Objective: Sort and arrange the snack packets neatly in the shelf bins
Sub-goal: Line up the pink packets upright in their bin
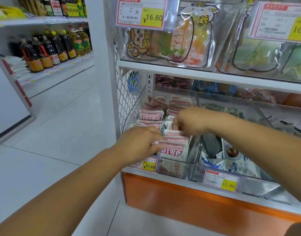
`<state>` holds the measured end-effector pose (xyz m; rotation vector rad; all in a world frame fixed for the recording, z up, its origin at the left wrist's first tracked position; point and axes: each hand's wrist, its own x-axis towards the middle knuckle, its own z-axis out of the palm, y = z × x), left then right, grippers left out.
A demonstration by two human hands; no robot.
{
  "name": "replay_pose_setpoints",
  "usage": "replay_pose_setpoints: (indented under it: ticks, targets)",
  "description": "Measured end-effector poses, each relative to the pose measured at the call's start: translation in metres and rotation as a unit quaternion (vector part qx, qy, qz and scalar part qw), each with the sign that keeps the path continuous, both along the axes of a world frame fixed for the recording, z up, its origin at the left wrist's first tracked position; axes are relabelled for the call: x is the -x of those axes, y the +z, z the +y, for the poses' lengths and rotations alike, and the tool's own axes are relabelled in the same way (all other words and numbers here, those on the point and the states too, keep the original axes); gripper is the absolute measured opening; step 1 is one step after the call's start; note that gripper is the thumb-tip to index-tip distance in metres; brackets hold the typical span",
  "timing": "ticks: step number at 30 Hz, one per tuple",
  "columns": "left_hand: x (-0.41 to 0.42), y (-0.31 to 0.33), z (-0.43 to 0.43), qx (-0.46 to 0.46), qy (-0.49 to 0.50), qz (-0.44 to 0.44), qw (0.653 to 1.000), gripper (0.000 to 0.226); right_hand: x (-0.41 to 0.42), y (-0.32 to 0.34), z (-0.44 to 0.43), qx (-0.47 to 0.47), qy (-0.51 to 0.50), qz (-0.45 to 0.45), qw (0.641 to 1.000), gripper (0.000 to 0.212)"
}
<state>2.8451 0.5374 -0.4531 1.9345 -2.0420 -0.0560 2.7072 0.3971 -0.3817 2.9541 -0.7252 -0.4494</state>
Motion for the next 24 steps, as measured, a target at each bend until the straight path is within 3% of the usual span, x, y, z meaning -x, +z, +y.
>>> replay_pose_setpoints:
  ticks: [2, 5, 7, 11, 13, 15, 18, 21, 24]
  targets:
    - [0.004, 0.001, -0.001, 0.008, 0.011, -0.032, 0.999, 0.034, -0.002, -0.008, 0.001, 0.026, 0.012, 0.004, 1.000, 0.004]
    - [0.007, 0.002, -0.001, 0.019, 0.019, -0.030, 0.999, 0.033, 0.007, 0.000, 0.000, -0.039, -0.014, -0.022, 0.999, 0.003]
    - [0.008, 0.002, -0.001, 0.026, 0.031, -0.023, 0.999, 0.033, 0.016, 0.004, 0.006, -0.070, -0.030, -0.050, 0.996, 0.015]
    - [0.010, 0.006, 0.003, 0.013, 0.055, 0.017, 0.998, 0.045, 0.023, -0.007, 0.021, 0.033, 0.009, -0.092, 0.995, 0.033]
    - [0.009, 0.015, 0.006, -0.011, 0.040, 0.066, 0.997, 0.057, 0.024, -0.008, 0.023, 0.042, 0.017, -0.124, 0.991, 0.026]
    - [0.004, 0.032, 0.012, -0.038, 0.034, 0.107, 0.993, 0.064, 0.024, -0.014, 0.022, 0.077, 0.035, -0.100, 0.991, 0.012]
    - [-0.012, 0.051, 0.024, -0.071, 0.049, 0.112, 0.990, 0.051, 0.022, -0.021, 0.022, 0.113, 0.032, -0.057, 0.991, 0.011]
    - [-0.022, 0.053, 0.032, -0.079, 0.064, 0.059, 0.993, 0.028, 0.024, -0.012, 0.023, 0.039, 0.011, -0.135, 0.990, 0.011]
    - [-0.021, 0.048, 0.034, -0.084, 0.054, -0.002, 0.995, 0.014, 0.033, -0.004, 0.036, -0.091, 0.005, -0.193, 0.977, 0.029]
